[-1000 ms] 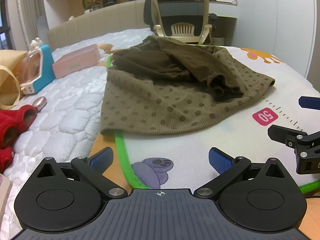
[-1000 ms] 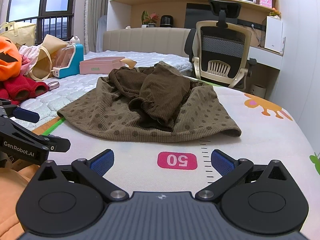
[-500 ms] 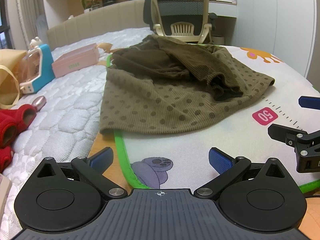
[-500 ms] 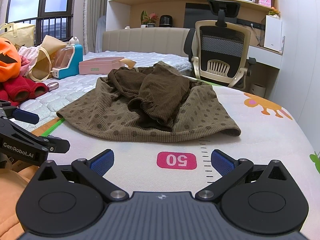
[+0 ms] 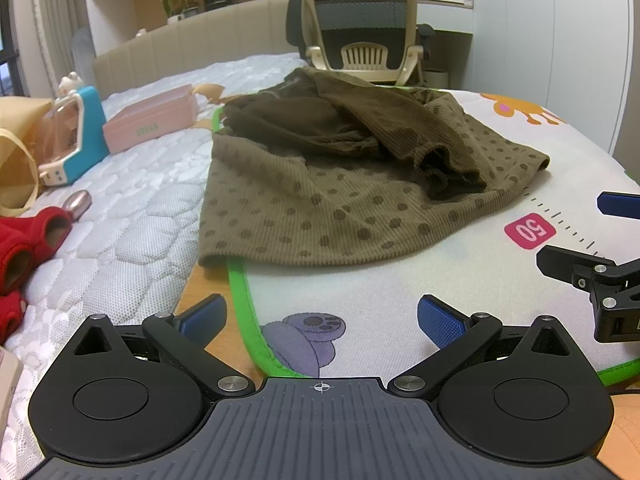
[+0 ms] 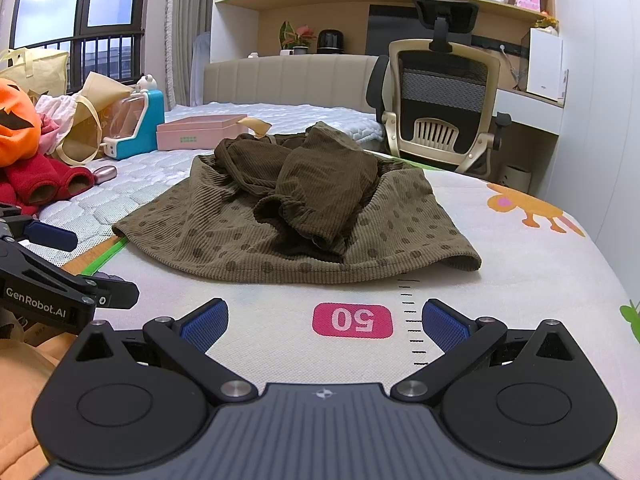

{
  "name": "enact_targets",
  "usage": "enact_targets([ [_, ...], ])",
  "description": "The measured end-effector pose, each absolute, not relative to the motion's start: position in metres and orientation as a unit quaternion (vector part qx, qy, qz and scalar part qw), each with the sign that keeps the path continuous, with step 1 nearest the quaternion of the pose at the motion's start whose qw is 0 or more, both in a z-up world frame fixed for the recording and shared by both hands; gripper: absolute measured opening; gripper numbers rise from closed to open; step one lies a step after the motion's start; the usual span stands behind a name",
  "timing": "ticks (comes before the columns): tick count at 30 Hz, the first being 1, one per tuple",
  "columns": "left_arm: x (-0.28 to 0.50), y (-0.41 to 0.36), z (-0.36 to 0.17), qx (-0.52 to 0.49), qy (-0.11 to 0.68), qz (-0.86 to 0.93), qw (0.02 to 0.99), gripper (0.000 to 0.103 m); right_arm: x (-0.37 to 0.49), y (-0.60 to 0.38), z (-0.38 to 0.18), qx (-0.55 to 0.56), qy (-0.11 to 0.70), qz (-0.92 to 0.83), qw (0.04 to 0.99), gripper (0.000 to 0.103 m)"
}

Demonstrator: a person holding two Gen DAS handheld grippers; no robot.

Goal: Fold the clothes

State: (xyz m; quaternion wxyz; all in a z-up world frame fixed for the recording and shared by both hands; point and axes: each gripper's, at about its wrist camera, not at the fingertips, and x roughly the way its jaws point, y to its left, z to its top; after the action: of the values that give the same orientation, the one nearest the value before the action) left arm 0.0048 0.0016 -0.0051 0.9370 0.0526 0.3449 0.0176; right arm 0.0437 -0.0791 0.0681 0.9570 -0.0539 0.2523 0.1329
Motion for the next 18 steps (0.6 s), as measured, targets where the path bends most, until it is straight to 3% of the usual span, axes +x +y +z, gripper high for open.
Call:
enact_targets([
  [18,0.0093,0.0067,0.0004,0.057,0.347,0.017,0.936,0.103,0.0454,-0.0789,0.0704,-0.059,0.252,0.134,0.956,0.103],
])
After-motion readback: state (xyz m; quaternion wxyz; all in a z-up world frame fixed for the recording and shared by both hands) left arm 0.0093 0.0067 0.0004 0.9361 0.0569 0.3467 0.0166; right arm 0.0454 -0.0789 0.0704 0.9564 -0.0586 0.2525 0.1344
